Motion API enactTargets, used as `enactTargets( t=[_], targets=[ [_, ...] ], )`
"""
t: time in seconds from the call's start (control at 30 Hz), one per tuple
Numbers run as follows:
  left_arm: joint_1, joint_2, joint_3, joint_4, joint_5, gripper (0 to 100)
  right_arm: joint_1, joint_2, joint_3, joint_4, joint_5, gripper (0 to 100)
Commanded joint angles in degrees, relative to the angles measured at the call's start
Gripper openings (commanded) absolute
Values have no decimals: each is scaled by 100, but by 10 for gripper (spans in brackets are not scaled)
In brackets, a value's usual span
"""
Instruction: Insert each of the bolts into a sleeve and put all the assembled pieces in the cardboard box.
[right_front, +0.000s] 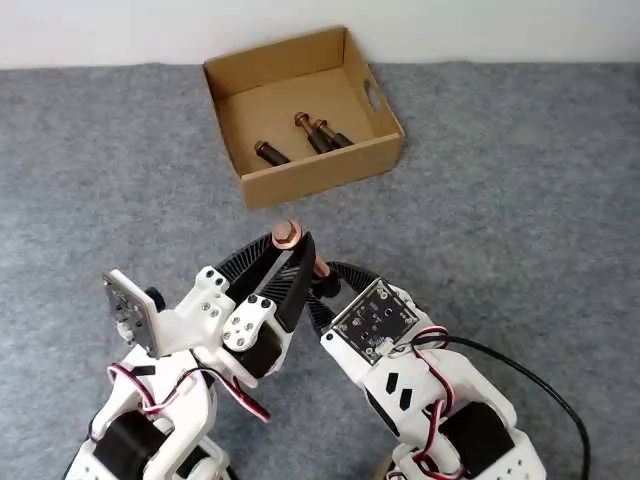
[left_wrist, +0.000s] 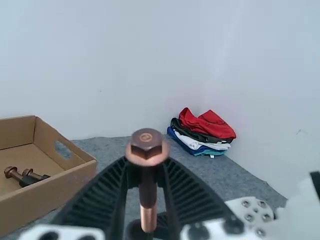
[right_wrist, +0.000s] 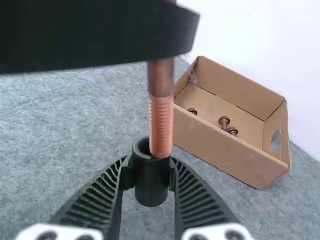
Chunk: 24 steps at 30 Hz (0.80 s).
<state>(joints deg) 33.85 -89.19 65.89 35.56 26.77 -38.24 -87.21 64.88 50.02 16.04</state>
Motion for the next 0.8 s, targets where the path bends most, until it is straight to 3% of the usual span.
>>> enactTargets(
  t=[0.0,0.1,0.23,0.77],
  targets=[
    [-273,-62,-40,-53,-141,5,-40,-75,-299,-127,62,9],
    [-422,-62,-40,53,-141,5,-40,-75,-299,-127,62,9],
    [-123,-62,-40,360,-123,5,-40,-75,-299,-127,62,9],
    [193,-18,523,440,-123,5,-40,-75,-299,-136,62,9]
  ],
)
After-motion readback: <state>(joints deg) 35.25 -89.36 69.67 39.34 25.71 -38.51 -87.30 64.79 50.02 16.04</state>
